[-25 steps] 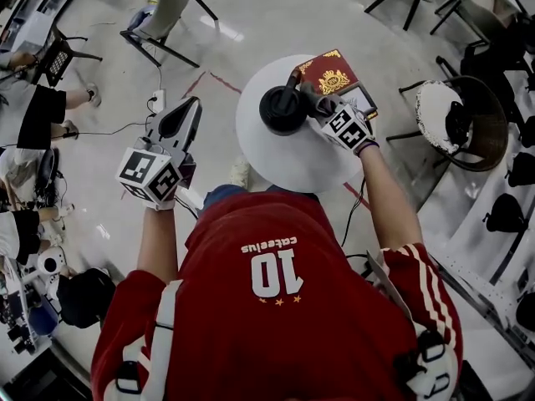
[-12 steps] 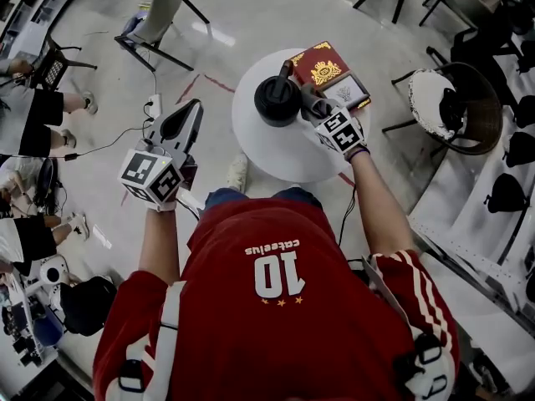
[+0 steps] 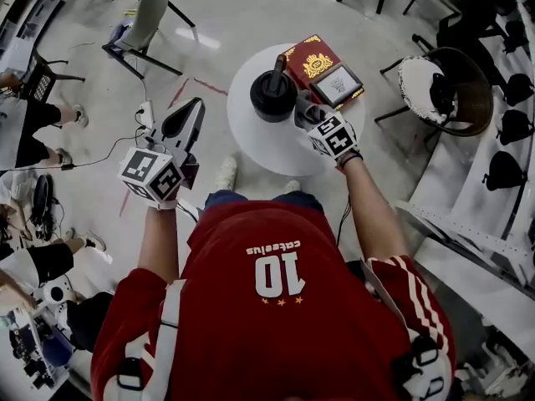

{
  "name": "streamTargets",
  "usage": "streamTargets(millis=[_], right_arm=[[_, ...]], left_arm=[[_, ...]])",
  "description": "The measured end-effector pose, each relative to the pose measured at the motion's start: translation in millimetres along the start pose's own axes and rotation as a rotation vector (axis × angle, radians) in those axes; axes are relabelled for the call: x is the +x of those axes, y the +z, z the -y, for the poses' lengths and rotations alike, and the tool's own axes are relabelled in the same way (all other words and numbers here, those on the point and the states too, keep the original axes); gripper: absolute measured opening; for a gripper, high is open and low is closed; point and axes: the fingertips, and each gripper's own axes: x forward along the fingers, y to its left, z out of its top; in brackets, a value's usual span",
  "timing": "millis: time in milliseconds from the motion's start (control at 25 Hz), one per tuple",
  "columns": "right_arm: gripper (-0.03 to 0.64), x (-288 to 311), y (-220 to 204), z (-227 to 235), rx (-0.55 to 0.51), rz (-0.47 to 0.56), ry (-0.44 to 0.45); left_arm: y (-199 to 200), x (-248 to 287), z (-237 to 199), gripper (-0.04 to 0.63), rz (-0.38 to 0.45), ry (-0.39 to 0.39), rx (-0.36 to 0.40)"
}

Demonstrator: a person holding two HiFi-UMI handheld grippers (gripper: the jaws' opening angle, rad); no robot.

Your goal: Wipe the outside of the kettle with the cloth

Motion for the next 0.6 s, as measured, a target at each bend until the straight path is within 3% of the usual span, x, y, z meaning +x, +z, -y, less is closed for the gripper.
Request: streamTargets(millis=[600], right_arm=[[0.044, 8, 19, -44, 0.188, -0.007, -0.121]], left_arm=[[17, 32, -31, 0.008, -0.001, -0.251, 0.013]])
